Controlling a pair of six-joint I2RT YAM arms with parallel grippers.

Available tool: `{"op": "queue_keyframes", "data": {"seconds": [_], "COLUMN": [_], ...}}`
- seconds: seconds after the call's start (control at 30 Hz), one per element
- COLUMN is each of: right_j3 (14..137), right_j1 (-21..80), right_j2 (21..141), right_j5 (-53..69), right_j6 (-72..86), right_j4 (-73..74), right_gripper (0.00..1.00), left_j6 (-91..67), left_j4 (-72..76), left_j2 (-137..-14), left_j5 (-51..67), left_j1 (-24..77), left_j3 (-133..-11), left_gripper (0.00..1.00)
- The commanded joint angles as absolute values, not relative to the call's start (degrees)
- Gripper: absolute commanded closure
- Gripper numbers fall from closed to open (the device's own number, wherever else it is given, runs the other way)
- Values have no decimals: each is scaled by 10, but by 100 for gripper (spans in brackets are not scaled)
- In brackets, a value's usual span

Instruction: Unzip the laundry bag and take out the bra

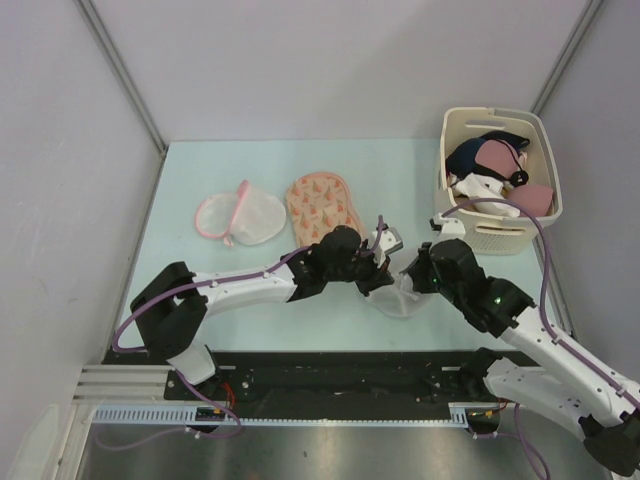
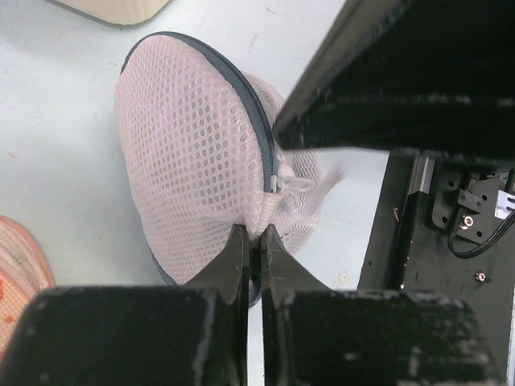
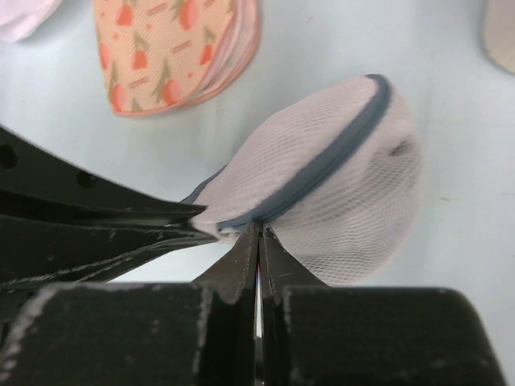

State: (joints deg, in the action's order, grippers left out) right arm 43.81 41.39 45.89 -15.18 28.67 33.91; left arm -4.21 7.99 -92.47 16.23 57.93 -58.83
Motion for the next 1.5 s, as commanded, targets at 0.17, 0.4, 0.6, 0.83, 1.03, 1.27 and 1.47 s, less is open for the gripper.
{"op": "queue_keyframes", "data": {"seconds": [0.17,0.4,0.6,0.83,1.03,1.27,1.47], "right_j3": [425,420,417,403,403,401,400], "right_j1": [348,336,382,409,410,410,410], "right_j2": [457,394,362,420,441,444,427], "right_j5": [-202,-129,-67,-25,-28,-37,-77], "right_j6": [274,278,278,271,268,268,275], "right_j4": [340,324,321,287,280,265,289], "right_gripper": [100,100,58,64,66,76,100], "left_j6": [-16,-11,-14,-18,-15,-17,-12], "left_j4": [65,54,59,62,62,64,60], "left_j2": [-885,-883,-891,-895,-894,-895,-895], "left_j5": [181,185,181,183,182,184,183], "left_j1": [578,578,578,578,578,578,577], "left_j3": [-601,-606,-608,-611,-611,-611,-612], "left_gripper": [99,100,100,100,100,100,100]}}
